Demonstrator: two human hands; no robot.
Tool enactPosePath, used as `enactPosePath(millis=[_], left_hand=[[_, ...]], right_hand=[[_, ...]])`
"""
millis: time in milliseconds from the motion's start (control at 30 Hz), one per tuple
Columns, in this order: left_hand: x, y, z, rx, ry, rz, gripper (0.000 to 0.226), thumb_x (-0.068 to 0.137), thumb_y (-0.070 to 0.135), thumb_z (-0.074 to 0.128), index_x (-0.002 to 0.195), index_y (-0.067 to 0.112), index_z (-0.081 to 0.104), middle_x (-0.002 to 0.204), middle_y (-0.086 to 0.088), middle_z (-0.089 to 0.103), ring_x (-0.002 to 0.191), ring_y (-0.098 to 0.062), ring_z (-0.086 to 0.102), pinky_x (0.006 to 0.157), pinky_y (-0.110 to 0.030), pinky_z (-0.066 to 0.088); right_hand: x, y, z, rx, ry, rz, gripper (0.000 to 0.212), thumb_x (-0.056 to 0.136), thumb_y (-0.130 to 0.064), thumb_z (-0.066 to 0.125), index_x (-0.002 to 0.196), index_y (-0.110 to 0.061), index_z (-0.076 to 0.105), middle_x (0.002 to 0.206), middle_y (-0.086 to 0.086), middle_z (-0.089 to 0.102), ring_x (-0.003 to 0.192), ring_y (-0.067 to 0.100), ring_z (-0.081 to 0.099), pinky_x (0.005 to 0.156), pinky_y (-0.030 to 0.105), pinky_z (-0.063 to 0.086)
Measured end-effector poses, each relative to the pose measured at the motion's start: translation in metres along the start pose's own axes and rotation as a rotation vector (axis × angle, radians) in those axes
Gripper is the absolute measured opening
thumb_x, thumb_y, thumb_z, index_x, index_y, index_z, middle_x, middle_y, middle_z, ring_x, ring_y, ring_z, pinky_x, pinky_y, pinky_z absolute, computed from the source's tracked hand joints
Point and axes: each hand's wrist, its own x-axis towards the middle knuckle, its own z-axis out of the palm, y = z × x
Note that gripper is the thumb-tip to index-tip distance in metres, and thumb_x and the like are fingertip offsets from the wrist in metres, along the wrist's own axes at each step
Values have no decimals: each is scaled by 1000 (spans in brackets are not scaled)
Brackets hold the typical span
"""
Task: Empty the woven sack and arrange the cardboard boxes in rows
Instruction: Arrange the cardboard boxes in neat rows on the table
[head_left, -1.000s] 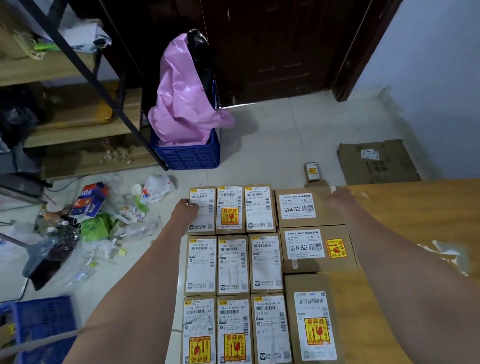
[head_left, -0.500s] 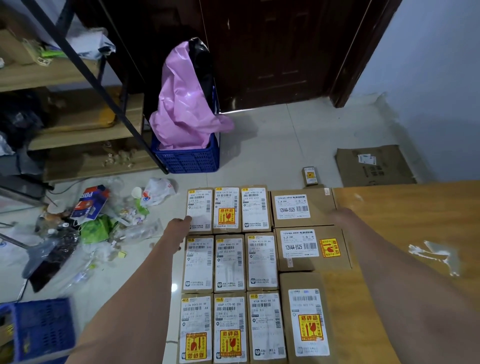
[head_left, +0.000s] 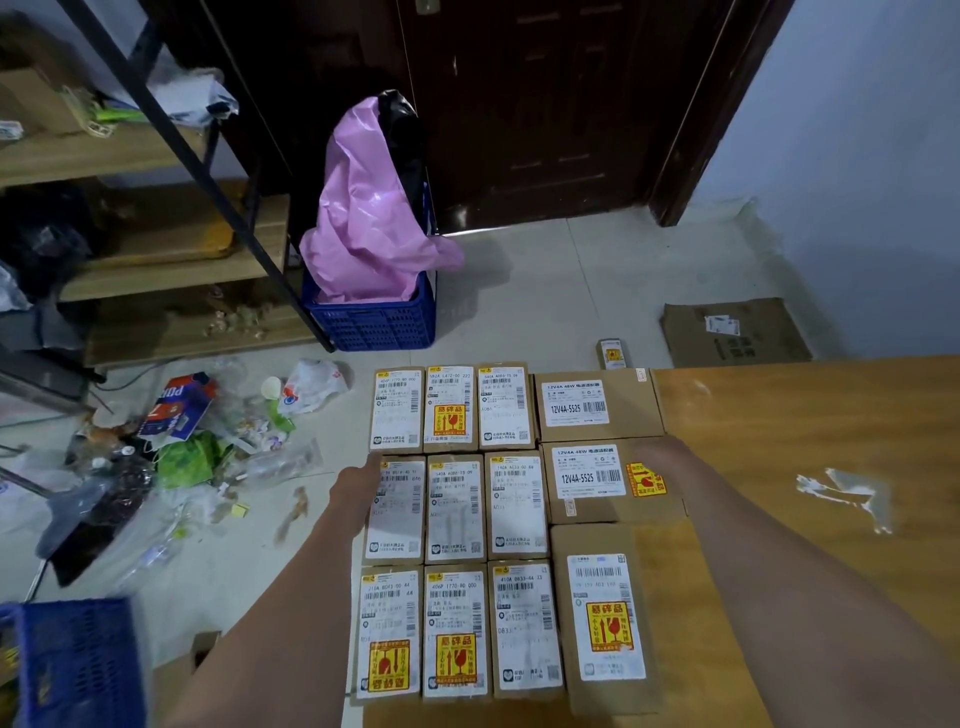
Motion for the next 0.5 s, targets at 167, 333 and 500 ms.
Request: enactPosePath(millis=[167,333,500], left_hand=[[15,-20,-6,-30,-55,2,61,83,59,42,99,4,63,101,-20,69,94,-36,68,87,-49,54],[-32,-33,-14,-60,-90,-46,51,92,49,42,103,3,62,96,-17,70,91,-35,68,83,-45,55],[-60,-57,-23,-105,-109,-81,50,96,46,41,110,2,59,108,-17,68,101,-36,65,77,-42,53]], right_hand=[[-1,9,10,-63,164,53,79,81,-53,64,146,-15,40,143,13,41,131,33,38,110,43,34],[-24,28,30,73,466,171,54,94,-24,54,137,0,34,139,25,35,126,40,40,104,46,36],[-41,62,55,60,318,149,53,104,-32,24,147,-5,37,144,22,36,131,40,38,109,44,34]])
